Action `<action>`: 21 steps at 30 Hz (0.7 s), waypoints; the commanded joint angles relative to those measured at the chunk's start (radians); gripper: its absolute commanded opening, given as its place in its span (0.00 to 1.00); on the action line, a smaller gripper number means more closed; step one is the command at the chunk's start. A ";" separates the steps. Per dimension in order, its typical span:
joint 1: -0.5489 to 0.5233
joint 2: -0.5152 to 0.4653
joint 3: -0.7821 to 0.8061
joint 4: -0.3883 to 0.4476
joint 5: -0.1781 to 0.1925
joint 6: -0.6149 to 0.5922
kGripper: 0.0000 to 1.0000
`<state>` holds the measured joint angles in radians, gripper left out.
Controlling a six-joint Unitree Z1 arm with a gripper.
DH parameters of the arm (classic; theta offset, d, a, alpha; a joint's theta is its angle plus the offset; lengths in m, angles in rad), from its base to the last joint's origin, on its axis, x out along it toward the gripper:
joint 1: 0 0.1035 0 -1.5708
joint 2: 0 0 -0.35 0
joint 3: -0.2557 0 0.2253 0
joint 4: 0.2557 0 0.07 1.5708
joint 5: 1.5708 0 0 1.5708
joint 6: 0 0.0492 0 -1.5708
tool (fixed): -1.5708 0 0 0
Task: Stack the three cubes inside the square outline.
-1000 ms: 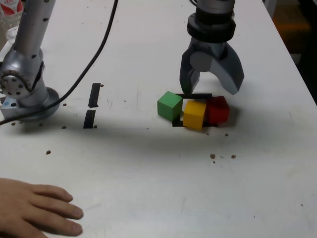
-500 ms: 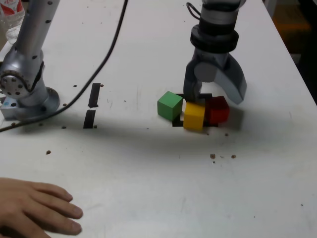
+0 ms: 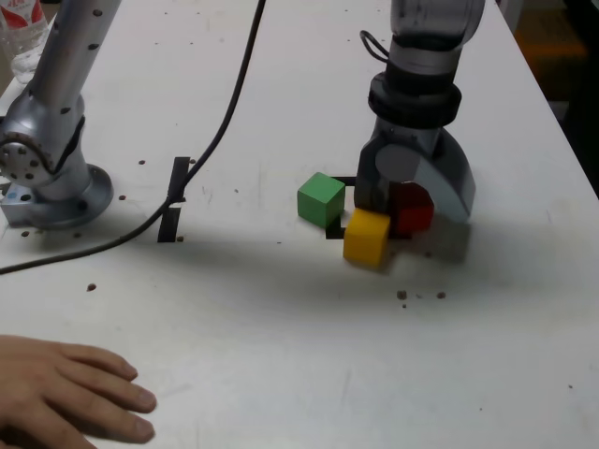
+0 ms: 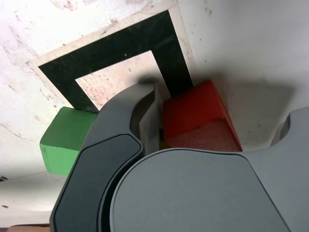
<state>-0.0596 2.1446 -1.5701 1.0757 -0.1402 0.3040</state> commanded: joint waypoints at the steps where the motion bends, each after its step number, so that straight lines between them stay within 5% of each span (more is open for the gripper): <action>1: -0.008 0.002 -0.004 -0.003 -0.002 -0.006 0.91; 5: -0.012 0.005 0.000 -0.005 -0.002 -0.026 0.85; 21: -0.016 0.002 0.014 -0.044 0.053 -0.091 0.33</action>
<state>-0.0740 2.1437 -1.5574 1.0363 -0.0947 0.2141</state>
